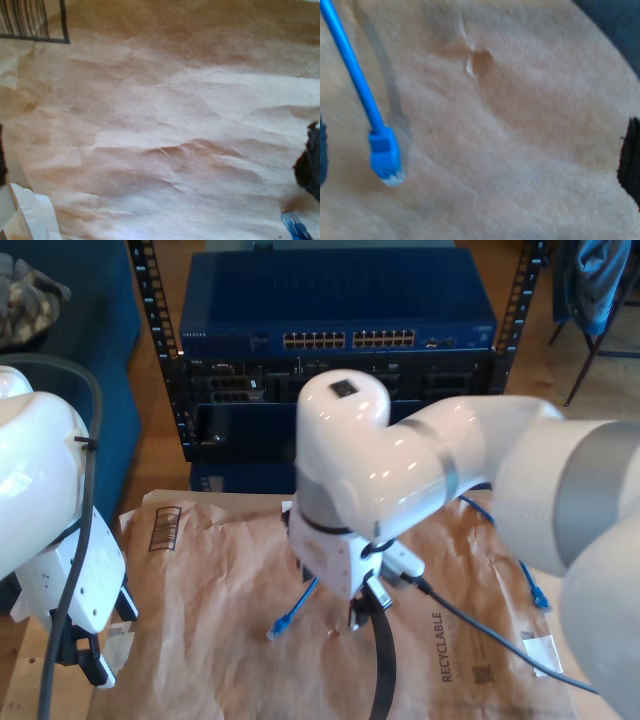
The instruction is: Grab the cable and plug it in
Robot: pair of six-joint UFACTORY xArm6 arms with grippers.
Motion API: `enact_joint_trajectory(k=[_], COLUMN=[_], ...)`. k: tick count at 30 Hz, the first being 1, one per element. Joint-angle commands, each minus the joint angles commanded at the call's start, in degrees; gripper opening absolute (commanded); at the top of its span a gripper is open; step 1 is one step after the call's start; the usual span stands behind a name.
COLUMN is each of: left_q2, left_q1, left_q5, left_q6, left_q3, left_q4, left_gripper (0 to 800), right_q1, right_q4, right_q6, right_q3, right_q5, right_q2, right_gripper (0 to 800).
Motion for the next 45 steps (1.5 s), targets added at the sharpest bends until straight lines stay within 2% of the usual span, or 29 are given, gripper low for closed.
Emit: enact_joint_trajectory(k=[5, 13, 19, 30, 34, 36, 42, 45], left_q2=[0.00, -0.18, -0.26, -0.26, -0.26, -0.18, -0.26, -0.26], left_q1=[0.00, 0.18, 0.53, 0.62, 0.62, 0.62, 0.62, 0.62], left_q5=[0.00, 0.44, 0.53, 0.70, 0.62, 0.53, 0.70, 0.62], left_q6=[0.00, 0.00, 0.09, 0.18, 0.18, 0.18, 0.18, 0.18], left_q3=[-0.26, 0.00, -0.09, -0.09, -0.18, -0.18, -0.26, -0.26], left_q4=[0.00, 0.00, 0.00, 0.00, 0.00, 0.00, 0.00, 0.00], left_gripper=[800, 800, 800, 800, 800, 800, 800, 800], right_q1=[1.41, 1.58, 1.23, 0.88, 0.35, 0.26, 0.35, 0.53], right_q4=[0.00, -0.18, -0.18, -0.70, -0.70, -0.62, -0.53, -0.44], right_q6=[-1.41, -1.14, -1.32, -1.05, -0.88, -0.62, -0.62, -0.53], right_q3=[-0.44, -7.30, -7.21, -6.95, -7.03, -6.86, -6.68, -6.77], right_q5=[-3.87, -4.04, -4.04, -6.07, -6.15, -6.15, -6.15, -6.15], right_q2=[2.55, 11.08, 12.13, 13.98, 13.98, 13.98, 13.89, 13.89], right_gripper=[793, 793, 759, 752, 678, 591, 555, 475])
